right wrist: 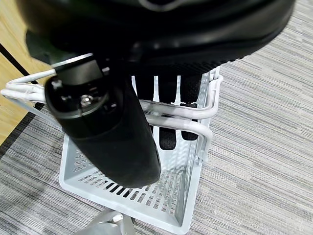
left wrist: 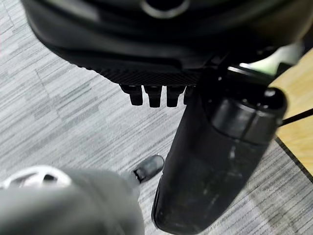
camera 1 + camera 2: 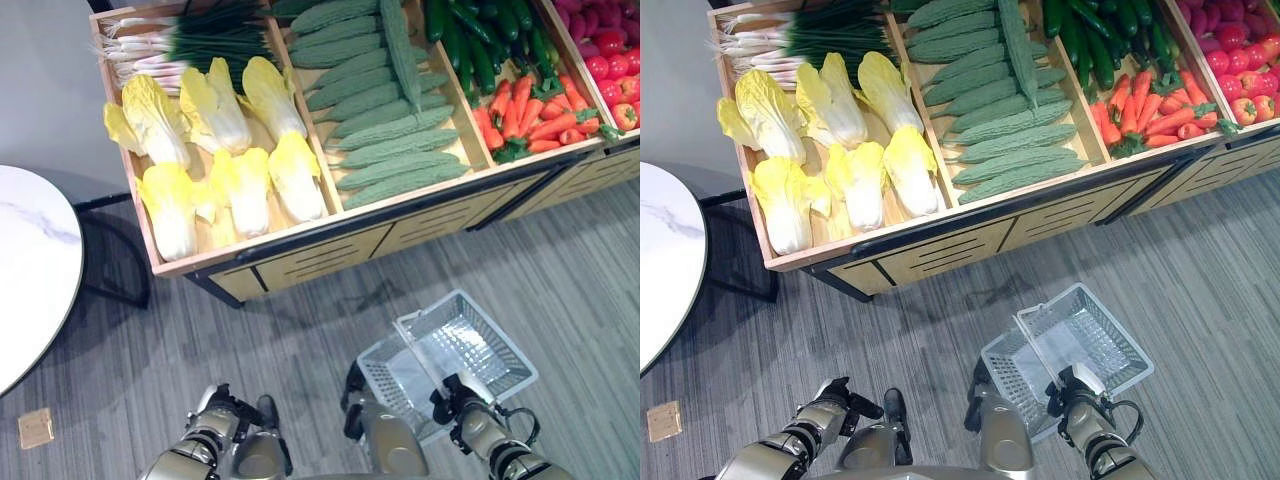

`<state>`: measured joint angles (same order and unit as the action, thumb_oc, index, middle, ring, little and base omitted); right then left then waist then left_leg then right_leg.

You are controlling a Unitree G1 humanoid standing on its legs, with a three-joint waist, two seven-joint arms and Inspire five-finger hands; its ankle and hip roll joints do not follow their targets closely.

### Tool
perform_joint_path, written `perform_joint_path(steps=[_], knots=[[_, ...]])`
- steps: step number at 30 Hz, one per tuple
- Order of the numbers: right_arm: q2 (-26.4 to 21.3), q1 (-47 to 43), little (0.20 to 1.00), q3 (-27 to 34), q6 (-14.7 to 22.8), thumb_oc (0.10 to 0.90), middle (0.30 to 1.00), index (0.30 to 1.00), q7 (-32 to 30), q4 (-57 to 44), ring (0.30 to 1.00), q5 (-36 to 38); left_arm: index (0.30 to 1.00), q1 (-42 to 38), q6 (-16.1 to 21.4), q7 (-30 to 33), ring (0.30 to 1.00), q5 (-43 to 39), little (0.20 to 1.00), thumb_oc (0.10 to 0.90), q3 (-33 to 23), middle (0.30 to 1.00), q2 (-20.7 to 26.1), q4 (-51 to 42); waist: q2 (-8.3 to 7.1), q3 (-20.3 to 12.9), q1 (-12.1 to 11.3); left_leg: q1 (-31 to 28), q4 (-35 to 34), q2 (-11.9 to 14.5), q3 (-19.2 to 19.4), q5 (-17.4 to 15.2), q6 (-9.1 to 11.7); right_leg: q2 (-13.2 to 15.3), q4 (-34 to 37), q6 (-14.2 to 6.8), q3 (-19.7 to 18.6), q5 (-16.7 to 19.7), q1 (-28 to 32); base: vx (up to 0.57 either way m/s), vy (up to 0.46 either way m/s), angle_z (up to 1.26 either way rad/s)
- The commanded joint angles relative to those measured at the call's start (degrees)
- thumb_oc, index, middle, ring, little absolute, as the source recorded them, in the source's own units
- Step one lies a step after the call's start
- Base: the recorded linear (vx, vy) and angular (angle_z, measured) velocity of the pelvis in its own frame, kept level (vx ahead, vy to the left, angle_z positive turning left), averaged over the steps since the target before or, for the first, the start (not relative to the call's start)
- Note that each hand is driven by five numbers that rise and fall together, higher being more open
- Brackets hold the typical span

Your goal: Get the vegetables into the basket

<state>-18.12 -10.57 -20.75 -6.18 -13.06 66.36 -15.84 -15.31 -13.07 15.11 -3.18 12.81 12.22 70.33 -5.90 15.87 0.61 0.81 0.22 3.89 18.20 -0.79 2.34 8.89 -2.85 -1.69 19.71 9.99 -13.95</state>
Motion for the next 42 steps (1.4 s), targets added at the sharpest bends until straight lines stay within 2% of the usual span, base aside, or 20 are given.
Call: perform_joint_path(steps=[1, 3, 4, 5, 6, 7, 8, 9, 10, 14, 16, 18, 20, 22, 27, 32, 33, 37, 39, 42], knots=[[0.55, 0.3, 0.3, -2.86, -0.61, 0.4, 0.3, 0.3, 0.0, 0.01, 0.3, -0.7, 1.0, -0.1, 0.44, 1.2, 1.0, 1.74, 1.0, 0.9, -1.08, 1.0, 0.97, 1.45, -2.05, -1.0, -1.42, 5.89, 0.66, -0.1, -2.72, 1.93, -0.3, 4.68, -0.4, -8.58, -1.53, -3.04, 5.63, 0.01, 0.242, -0.06], [0.54, 0.51, 0.3, -2.64, -0.72, 0.4, 0.3, 0.3, 0.27, 0.13, 0.3, -1.16, 1.0, 0.34, 0.42, 1.33, 1.0, 1.67, 1.0, 0.9, -1.3, 1.0, 1.11, 0.98, -2.16, -1.01, -2.01, 5.31, 1.86, -1.79, -3.38, 0.13, -1.75, 6.46, -3.94, -9.14, -2.29, -3.41, 5.42, 0.01, 0.246, -0.02], [0.54, 0.51, 0.3, -2.64, -0.72, 0.4, 0.3, 0.3, 0.27, 0.13, 0.3, -1.16, 1.0, 0.34, 0.42, 1.33, 1.0, 1.67, 1.0, 0.9, -1.3, 1.0, 1.12, 0.98, -2.16, -1.01, -2.02, 5.32, 1.86, -1.8, -3.38, 0.12, -1.75, 6.46, -3.95, -9.14, -2.3, -3.42, 5.41, 0.03, 0.271, 0.05], [0.4, 0.7, 0.3, -2.14, -0.63, 0.4, 0.3, 0.3, 0.39, 0.06, 0.3, -1.22, 1.0, 0.52, 0.32, 1.35, 1.0, 1.95, 1.0, 0.9, -1.2, 1.0, 1.14, 0.96, -1.65, -0.73, -2.2, 4.67, 2.56, -2.7, -4.18, -0.55, -2.76, 7.87, -9.63, -9.47, -3.86, -3.2, 4.54, 0.03, 0.139, 0.05], [0.4, 0.7, 0.3, -2.14, -0.63, 0.4, 0.3, 0.3, 0.39, 0.06, 0.3, -1.22, 1.0, 0.52, 0.31, 1.36, 1.0, 1.95, 1.0, 0.9, -1.19, 1.0, 1.14, 0.96, -1.69, -0.73, -2.24, 4.68, 2.57, -2.75, -4.14, -0.57, -2.78, 7.93, -9.76, -9.5, -3.94, -3.26, 4.45, 0.06, 0.227, 0.12], [0.34, 0.67, 0.3, -1.71, -0.45, 0.4, 0.3, 0.3, 0.27, 0.09, 0.3, -0.69, 1.0, 0.11, 0.36, 1.23, 1.0, 2.05, 1.0, 0.9, -0.82, 1.0, 1.23, 0.85, -1.08, -0.26, -1.43, 3.75, 1.68, -3.46, -5.96, 0.06, -3.19, 7.07, -13.33, -9.79, -9.01, -1.19, 2.31, 0.06, 0.119, 0.17], [0.46, 0.75, 0.3, -1.8, -0.4, 0.4, 0.3, 0.3, 0.39, 0.08, 0.3, -0.68, 1.0, 0.11, 0.35, 1.22, 1.0, 2.02, 1.0, 0.9, -0.75, 1.0, 1.25, 0.89, -0.82, -0.01, -0.96, 2.73, 0.57, -3.74, -6.73, 0.35, -3.11, 6.23, -13.11, -9.55, -11.26, -1.21, 1.58, 0.05, 0.117, 0.26], [0.47, 0.72, 0.3, -1.8, -0.4, 0.4, 0.3, 0.3, 0.39, 0.09, 0.3, -0.68, 1.0, 0.08, 0.35, 1.22, 1.0, 2.02, 1.0, 0.9, -0.76, 1.0, 1.26, 0.89, -0.8, -0.16, -0.98, 2.93, 0.51, -3.68, -6.69, 0.52, -3.09, 6.15, -12.87, -9.5, -11.25, -0.96, 1.45, 0.06, 0.037, 0.3], [0.47, 0.56, 0.3, -1.84, -0.3, 0.4, 0.3, 0.3, 0.46, 0.09, 0.3, -0.31, 1.0, -0.25, 0.44, 1.05, 1.0, 2.08, 1.0, 0.9, -0.47, 1.0, 1.35, 0.85, -0.61, -0.03, 0.17, 2.11, -0.98, -4.02, -8.62, 1.06, -2.63, 4.25, -8.99, -9.06, -15.41, -0.74, -0.7, 0.08, -0.014, 0.38], [0.53, 0.59, 0.3, -2.34, -0.12, 0.4, 0.3, 0.3, 0.38, -0.06, 0.3, 0.01, 1.0, -0.86, 0.54, 1.11, 1.0, 2.32, 1.0, 0.9, -0.09, 1.0, 1.61, 1.12, -1.57, 1.22, 2.1, 2.32, 1.6, -4.6, -12.61, 0.01, -2.55, 1.62, -3.9, -9.52, -21.88, 0.72, -3.76, 0.08, -0.064, 0.59], [0.6, 0.55, 0.3, -2.64, -0.05, 0.4, 0.3, 0.3, 0.53, -0.2, 0.3, -0.16, 1.0, -0.94, 0.58, 1.21, 1.0, 2.19, 1.0, 0.9, -0.15, 1.0, 1.75, 1.15, -1.96, 1.41, 2.3, 2.45, 2.17, -4.79, -13.46, -0.49, -2.59, 1.03, -3.44, -9.65, -22.72, 0.98, -4.37, 0.04, -0.076, 0.84], [0.87, 1.33, 0.3, -2.9, 0.12, 0.4, 0.3, 0.3, 0.79, -0.34, 0.3, -0.59, 1.0, -0.65, 0.41, 1.25, 1.0, 2.27, 1.0, 0.9, -0.56, 1.0, 1.78, 1.6, -2.95, 1.04, 1.86, 3.15, 2.93, -5.11, -14.57, -0.52, -2.26, 1.63, -2.6, -9.49, -21.29, 0.27, -2.38, 0.0, -0.126, 0.94], [0.99, 1.3, 0.3, -2.95, 0.06, 0.4, 0.3, 0.3, 0.69, -0.37, 0.3, -0.69, 1.0, -0.67, 0.33, 1.5, 1.0, 1.84, 1.0, 0.9, -0.56, 1.0, 1.71, 1.53, -3.01, 0.63, 1.64, 3.34, 2.3, -4.98, -14.87, 0.0, -1.98, 0.93, -2.85, -9.4, -21.68, -0.39, -1.88, -0.01, -0.089, 0.43], [1.26, 1.41, 0.3, -3.13, 0.1, 0.4, 0.3, 0.3, 0.79, 0.24, 0.3, -0.75, 1.0, -0.49, 0.29, 1.45, 1.0, 1.33, 1.0, 0.9, -0.43, 1.0, 1.51, 1.53, -2.68, -0.62, 1.23, 3.52, 1.18, -3.9, -16.21, 1.15, -1.35, -0.16, -3.2, -8.94, -21.48, -1.76, -0.99, 0.04, -0.127, 0.02], [1.17, 1.29, 0.3, -3.24, 0.17, 0.4, 0.3, 0.3, 0.52, -0.1, 0.3, -0.54, 1.0, -0.13, 0.43, 1.44, 1.0, 2.18, 1.0, 0.9, 0.69, 1.0, 1.22, 0.64, -2.42, -1.53, 0.99, 3.34, -0.07, -2.74, -17.81, 1.98, -0.52, -0.54, -2.5, -8.37, -20.14, -2.89, 0.4, 0.04, -0.129, 0.18], [0.5, 1.17, 0.3, -3.3, 0.44, 0.4, 0.3, 0.3, 0.17, -1.36, 0.3, -0.18, 1.0, 1.14, 1.47, 1.68, 1.0, 1.12, 1.0, 0.9, 2.29, 1.0, 0.69, -6.21, -1.43, -1.97, 0.5, 3.56, -0.49, -2.13, -19.05, 2.47, 0.02, -0.72, 0.0, -7.79, -18.54, -2.88, 2.23, 0.01, -0.076, 0.11], [0.32, 1.13, 0.3, -3.23, 0.49, 0.4, 0.3, 0.3, 0.2, -1.7, 0.3, -0.19, 1.0, 1.52, 1.79, 1.65, 1.0, 0.76, 1.0, 0.9, 2.7, 1.0, 0.71, -8.15, -1.16, -2.06, 0.4, 3.61, -0.68, -1.98, -19.29, 2.62, 0.12, -0.72, 0.44, -7.7, -18.25, -2.85, 2.47, -0.01, -0.049, 0.16], [-2.42, 2.28, 0.3, -1.04, 0.5, 0.4, 0.3, 0.3, 1.02, -6.2, 0.3, -1.1, 1.0, 10.01, 5.36, -1.36, 1.0, -1.92, 1.0, 0.9, 3.9, 1.0, 5.01, -34.75, 0.53, -2.01, -0.35, 4.07, -1.07, -1.84, -20.49, 3.28, 0.47, -0.65, 2.86, -7.56, -16.47, -2.37, 4.27, -0.02, -0.046, 0.15], [-3.45, 2.85, 0.3, 0.14, 0.29, 0.4, 0.3, 0.3, 1.87, -7.31, 0.3, -1.53, 1.0, 14.37, 6.31, -4.58, 1.0, -5.06, 1.0, 0.9, 2.79, 1.0, 7.19, -42.62, 0.93, -2.18, -0.55, 3.8, -1.48, -1.84, -20.6, 3.53, 0.54, -0.51, 3.19, -7.59, -16.13, -2.31, 4.84, -0.01, -0.011, 0.13], [-4.28, 3.1, 0.3, 1.02, 0.17, 0.4, 0.3, 0.3, 2.7, -7.73, 0.3, -1.94, 1.0, 18.0, 6.66, -6.1, 1.0, -3.17, 1.0, 0.9, 2.26, 1.0, 9.73, -48.82, 1.33, -2.67, -0.73, 3.46, -1.74, -1.84, -20.79, 3.54, 0.58, -0.44, 3.39, -7.61, -15.95, -2.5, 5.43, 0.01, -0.004, 0.08]])
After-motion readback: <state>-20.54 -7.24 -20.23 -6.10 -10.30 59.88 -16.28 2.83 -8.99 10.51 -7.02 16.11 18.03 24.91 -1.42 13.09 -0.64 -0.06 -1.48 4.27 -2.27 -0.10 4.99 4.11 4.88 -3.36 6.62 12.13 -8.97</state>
